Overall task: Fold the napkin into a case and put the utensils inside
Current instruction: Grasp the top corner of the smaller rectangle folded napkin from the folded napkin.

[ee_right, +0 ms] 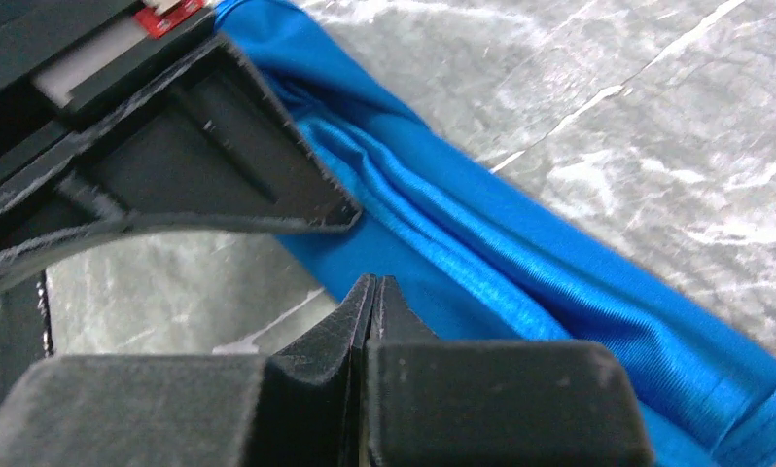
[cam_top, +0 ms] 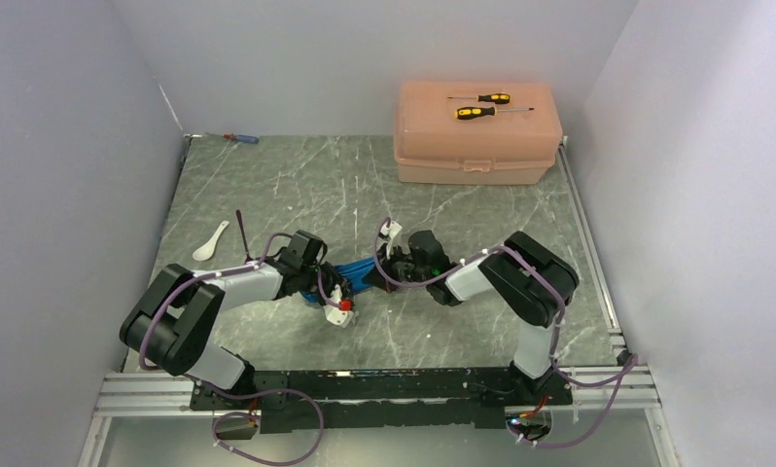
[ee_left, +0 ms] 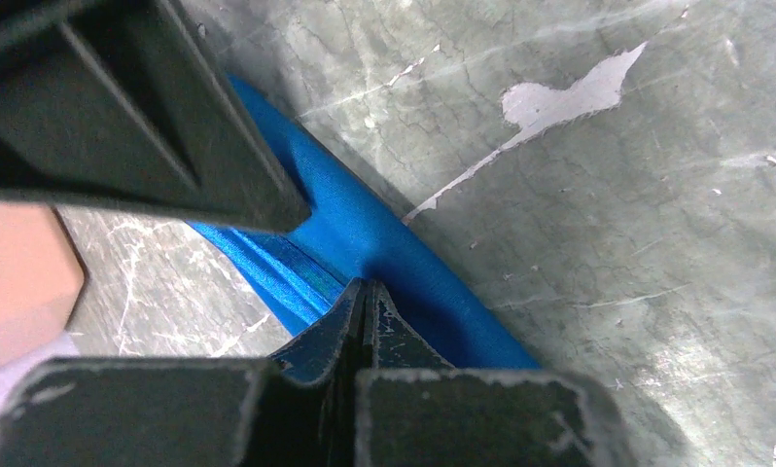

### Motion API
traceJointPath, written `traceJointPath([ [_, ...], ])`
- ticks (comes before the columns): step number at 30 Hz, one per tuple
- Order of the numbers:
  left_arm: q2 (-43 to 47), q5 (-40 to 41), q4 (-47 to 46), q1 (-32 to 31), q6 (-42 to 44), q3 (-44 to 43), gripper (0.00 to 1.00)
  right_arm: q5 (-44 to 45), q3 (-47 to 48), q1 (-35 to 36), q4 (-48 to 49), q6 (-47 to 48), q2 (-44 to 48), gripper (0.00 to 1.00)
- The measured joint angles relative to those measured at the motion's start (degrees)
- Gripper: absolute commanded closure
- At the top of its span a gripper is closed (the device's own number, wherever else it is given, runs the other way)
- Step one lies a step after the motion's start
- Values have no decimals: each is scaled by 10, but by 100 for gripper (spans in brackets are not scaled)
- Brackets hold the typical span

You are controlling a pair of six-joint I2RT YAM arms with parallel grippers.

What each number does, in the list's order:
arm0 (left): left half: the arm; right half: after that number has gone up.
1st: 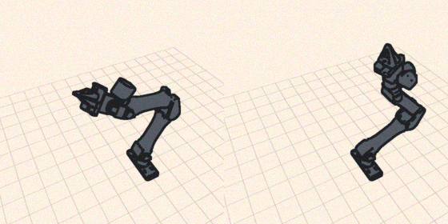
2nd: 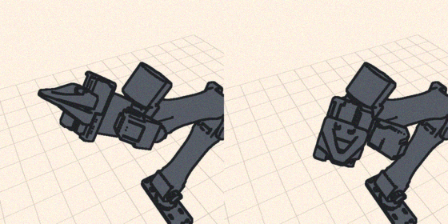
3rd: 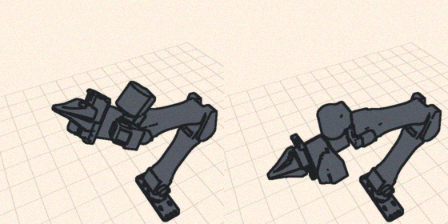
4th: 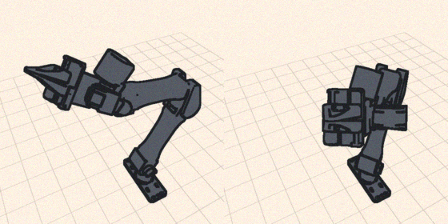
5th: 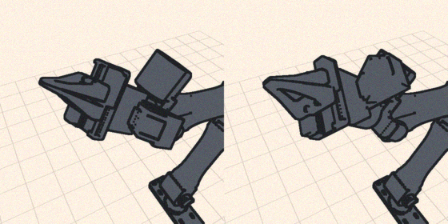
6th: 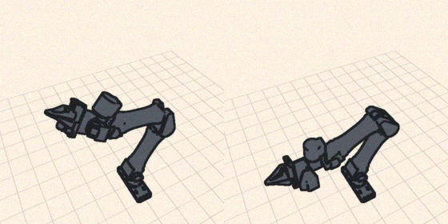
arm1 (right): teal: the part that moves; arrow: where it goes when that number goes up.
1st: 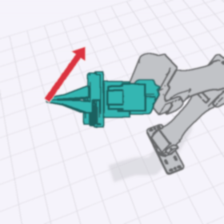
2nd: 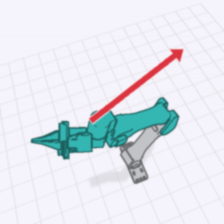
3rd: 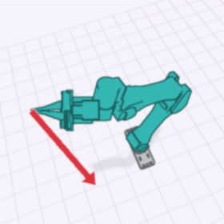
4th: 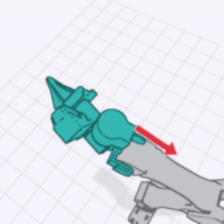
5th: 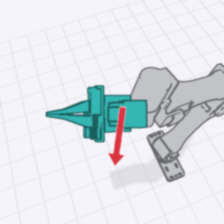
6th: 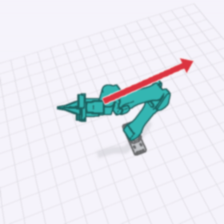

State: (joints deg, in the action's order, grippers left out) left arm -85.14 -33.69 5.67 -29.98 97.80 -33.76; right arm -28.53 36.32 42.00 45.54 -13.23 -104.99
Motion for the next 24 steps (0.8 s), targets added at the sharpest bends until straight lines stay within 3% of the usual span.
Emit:
traceJointPath([
  [15,25,28,15,-11,-36,7,97,27,78,17,4,-69,-81,100],
  [24,105,70,135,-21,-124,-30,97,54,90,27,1,-73,-87,100],
])
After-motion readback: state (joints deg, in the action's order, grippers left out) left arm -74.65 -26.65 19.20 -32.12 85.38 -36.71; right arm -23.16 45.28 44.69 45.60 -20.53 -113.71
